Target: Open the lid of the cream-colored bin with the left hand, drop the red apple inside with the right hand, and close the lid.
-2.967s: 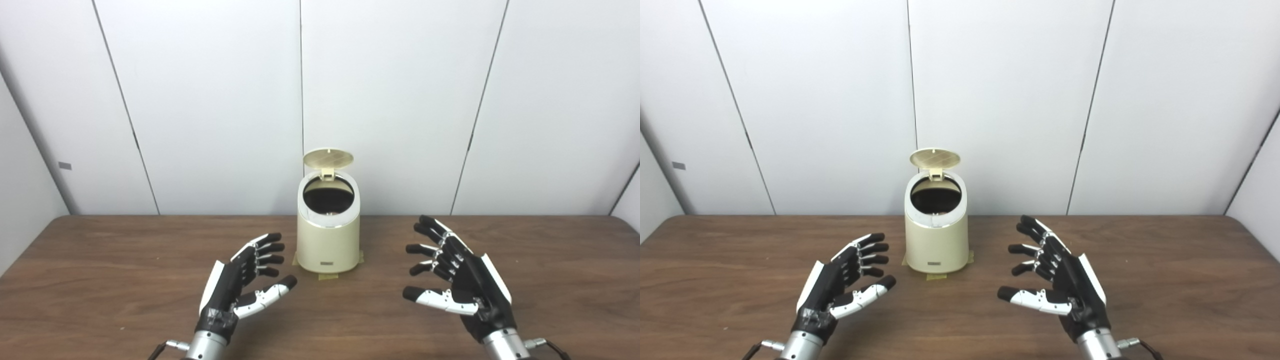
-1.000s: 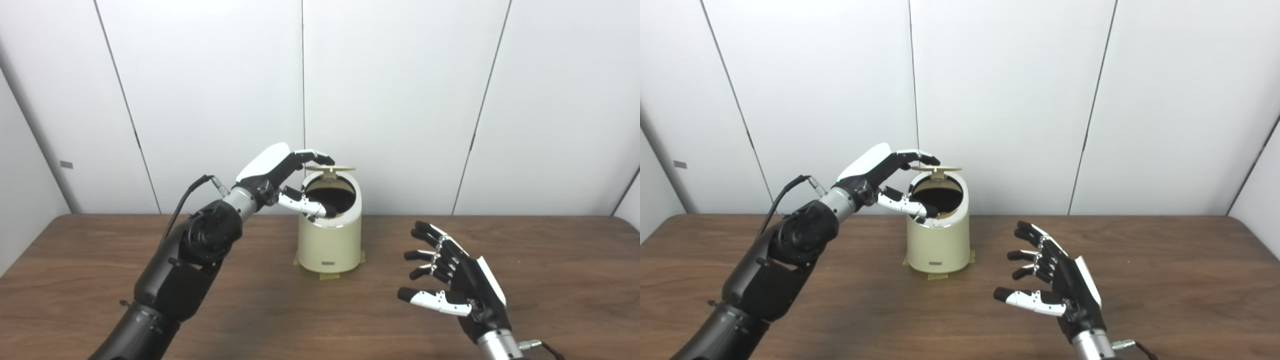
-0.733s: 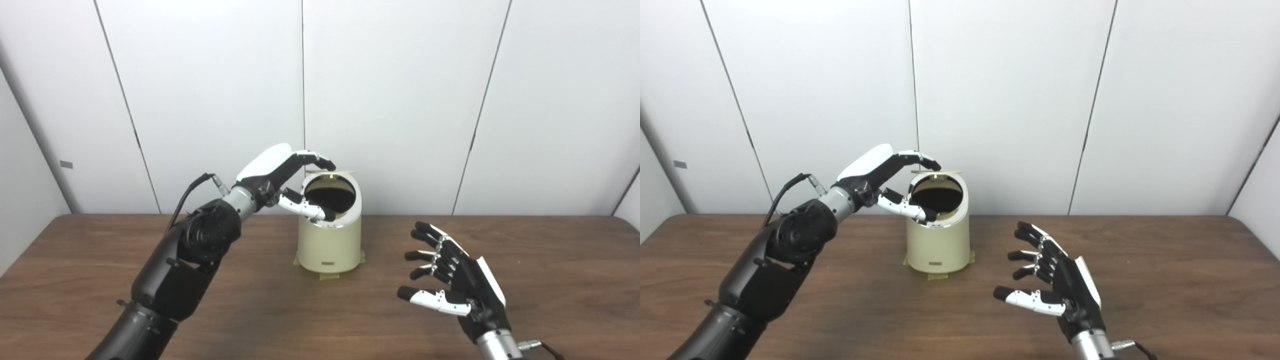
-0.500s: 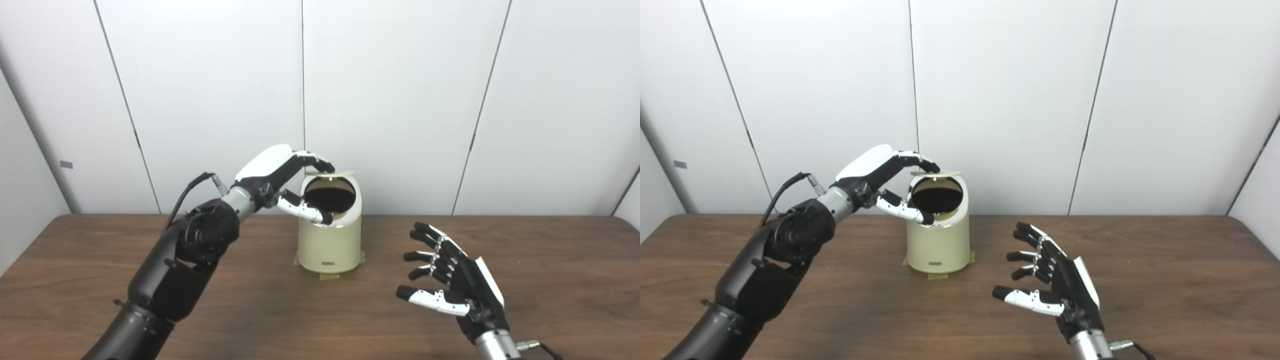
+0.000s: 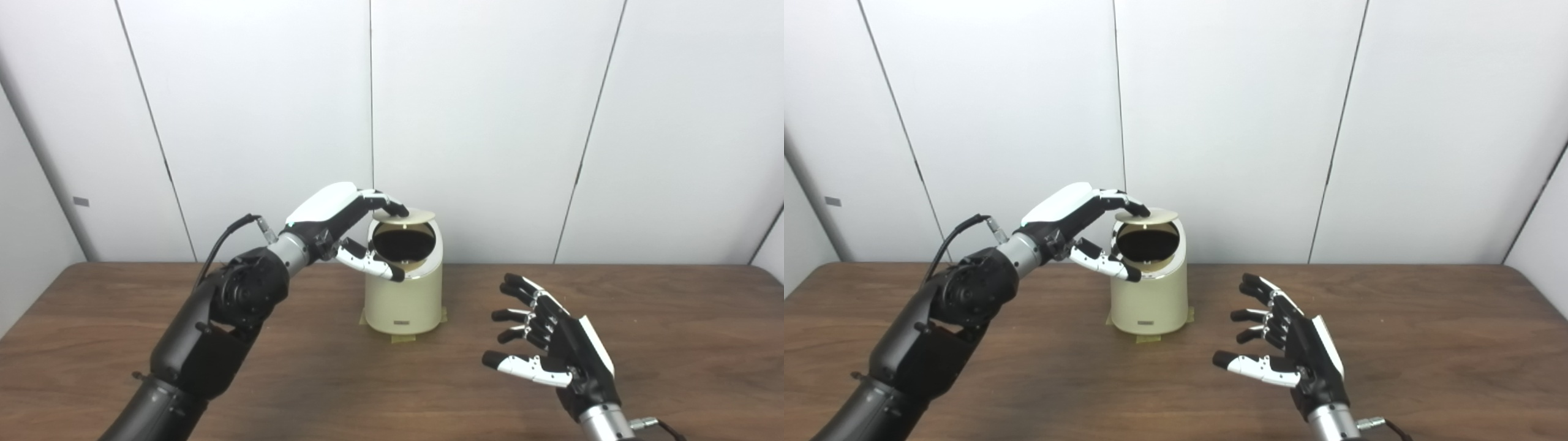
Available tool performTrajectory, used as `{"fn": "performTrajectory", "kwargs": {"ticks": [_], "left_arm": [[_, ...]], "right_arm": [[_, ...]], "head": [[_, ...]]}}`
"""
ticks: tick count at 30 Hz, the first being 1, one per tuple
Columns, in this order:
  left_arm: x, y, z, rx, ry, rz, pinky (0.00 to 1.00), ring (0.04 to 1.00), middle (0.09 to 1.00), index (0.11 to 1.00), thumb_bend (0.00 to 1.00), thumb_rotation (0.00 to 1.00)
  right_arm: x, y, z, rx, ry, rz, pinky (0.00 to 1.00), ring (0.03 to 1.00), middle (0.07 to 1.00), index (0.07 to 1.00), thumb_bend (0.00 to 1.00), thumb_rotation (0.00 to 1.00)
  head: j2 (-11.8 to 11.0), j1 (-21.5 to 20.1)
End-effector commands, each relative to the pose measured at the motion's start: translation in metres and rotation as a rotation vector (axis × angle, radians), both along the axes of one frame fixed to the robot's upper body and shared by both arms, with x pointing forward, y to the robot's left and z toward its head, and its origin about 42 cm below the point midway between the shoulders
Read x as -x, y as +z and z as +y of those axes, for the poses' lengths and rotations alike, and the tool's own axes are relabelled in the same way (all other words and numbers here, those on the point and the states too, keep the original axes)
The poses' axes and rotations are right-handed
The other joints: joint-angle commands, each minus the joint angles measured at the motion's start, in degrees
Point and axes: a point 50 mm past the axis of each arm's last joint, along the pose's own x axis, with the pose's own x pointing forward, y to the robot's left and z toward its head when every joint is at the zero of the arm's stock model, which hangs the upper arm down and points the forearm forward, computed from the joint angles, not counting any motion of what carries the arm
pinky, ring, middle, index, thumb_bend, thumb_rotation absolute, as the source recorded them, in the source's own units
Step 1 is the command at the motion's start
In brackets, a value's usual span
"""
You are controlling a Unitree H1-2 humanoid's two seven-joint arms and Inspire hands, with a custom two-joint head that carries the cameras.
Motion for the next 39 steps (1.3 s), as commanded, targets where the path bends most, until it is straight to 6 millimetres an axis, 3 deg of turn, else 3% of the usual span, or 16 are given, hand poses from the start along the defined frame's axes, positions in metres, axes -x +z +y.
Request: {"fn": "performTrajectory", "kwargs": {"ticks": [1, 17, 31, 39], "left_arm": [[0.0, 0.028, 0.0, -0.023, -0.02, -0.098, 1.0, 0.946, 0.821, 0.795, 0.91, 0.35], [0.011, -0.002, -0.005, -0.134, -0.041, -0.11, 1.0, 0.957, 0.794, 0.784, 0.93, 0.36], [0.024, -0.027, -0.015, -0.488, -0.033, -0.216, 1.0, 0.987, 0.801, 0.795, 0.92, 0.36], [0.028, -0.028, -0.021, -0.543, -0.012, -0.164, 1.0, 0.961, 0.756, 0.741, 0.96, 0.37]], "right_arm": [[-0.006, 0.025, 0.005, -0.009, 0.013, -0.097, 0.51, 0.675, 0.84, 0.827, 0.79, 0.17], [-0.004, 0.029, 0.01, -0.008, 0.011, -0.084, 0.52, 0.645, 0.795, 0.814, 0.78, 0.16], [-0.003, 0.033, 0.012, -0.015, -0.002, -0.085, 0.53, 0.621, 0.779, 0.803, 0.79, 0.15], [-0.003, 0.035, 0.011, -0.009, -0.005, -0.096, 0.52, 0.613, 0.784, 0.802, 0.77, 0.15]], "head": [[0.17, -0.03], [1.15, -0.91], [1.88, -1.01], [2.14, -0.89]]}}
